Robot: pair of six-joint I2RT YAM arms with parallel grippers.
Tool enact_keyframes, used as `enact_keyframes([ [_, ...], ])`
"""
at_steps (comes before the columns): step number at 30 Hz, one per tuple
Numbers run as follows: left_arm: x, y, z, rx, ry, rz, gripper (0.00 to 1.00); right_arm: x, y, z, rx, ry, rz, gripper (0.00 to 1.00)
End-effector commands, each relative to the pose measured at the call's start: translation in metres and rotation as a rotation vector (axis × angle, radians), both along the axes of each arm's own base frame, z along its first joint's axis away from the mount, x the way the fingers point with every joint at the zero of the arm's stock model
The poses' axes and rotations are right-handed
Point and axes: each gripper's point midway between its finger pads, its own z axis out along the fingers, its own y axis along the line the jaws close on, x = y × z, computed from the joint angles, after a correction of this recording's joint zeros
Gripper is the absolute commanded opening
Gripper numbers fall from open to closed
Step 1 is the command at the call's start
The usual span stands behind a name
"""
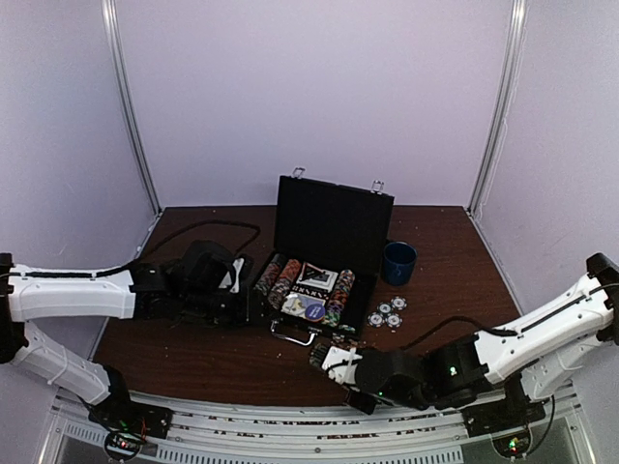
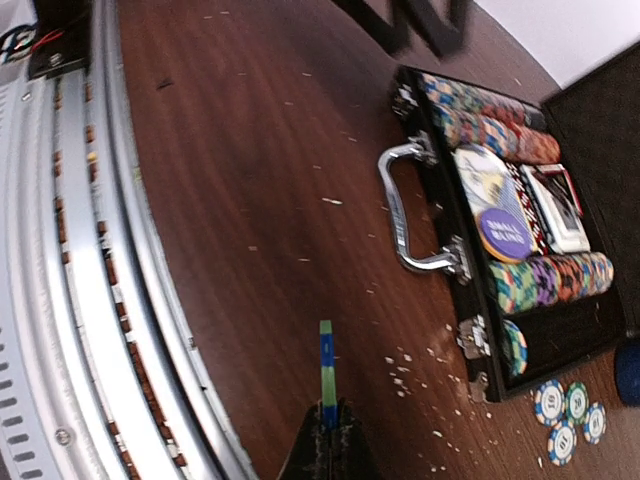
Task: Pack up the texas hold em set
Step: Place the poker chip in the slot.
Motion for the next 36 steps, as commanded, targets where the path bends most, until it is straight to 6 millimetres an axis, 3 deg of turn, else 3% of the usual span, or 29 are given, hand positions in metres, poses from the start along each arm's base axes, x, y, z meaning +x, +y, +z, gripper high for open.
enact_keyframes([
  [1, 0.021, 0.034, 0.015, -0.03, -0.05, 0.102, 0.52, 0.051, -0.043, -0.001, -0.022, 0.07, -0.222, 0.0],
  [7, 0.037, 0.053, 0.02, -0.051, -0.061, 0.103, 0.57, 0.13, -0.086, 0.009, -0.036, 0.127, -0.385, 0.0],
  [11, 0.048, 0.053, 0.022, -0.042, -0.071, 0.099, 0.58, 0.165, -0.102, 0.003, -0.086, 0.186, -0.401, 0.0],
  [13, 0.051, 0.052, 0.023, -0.042, -0.079, 0.104, 0.58, 0.174, -0.1, 0.001, -0.105, 0.219, -0.371, 0.0],
  [25, 0.057, 0.066, 0.016, -0.048, -0.072, 0.119, 0.58, 0.182, -0.069, -0.021, -0.256, 0.277, -0.211, 0.0],
  [36, 0.05, 0.073, 0.008, -0.055, -0.048, 0.112, 0.58, 0.162, -0.056, -0.044, -0.345, 0.323, -0.117, 0.0],
])
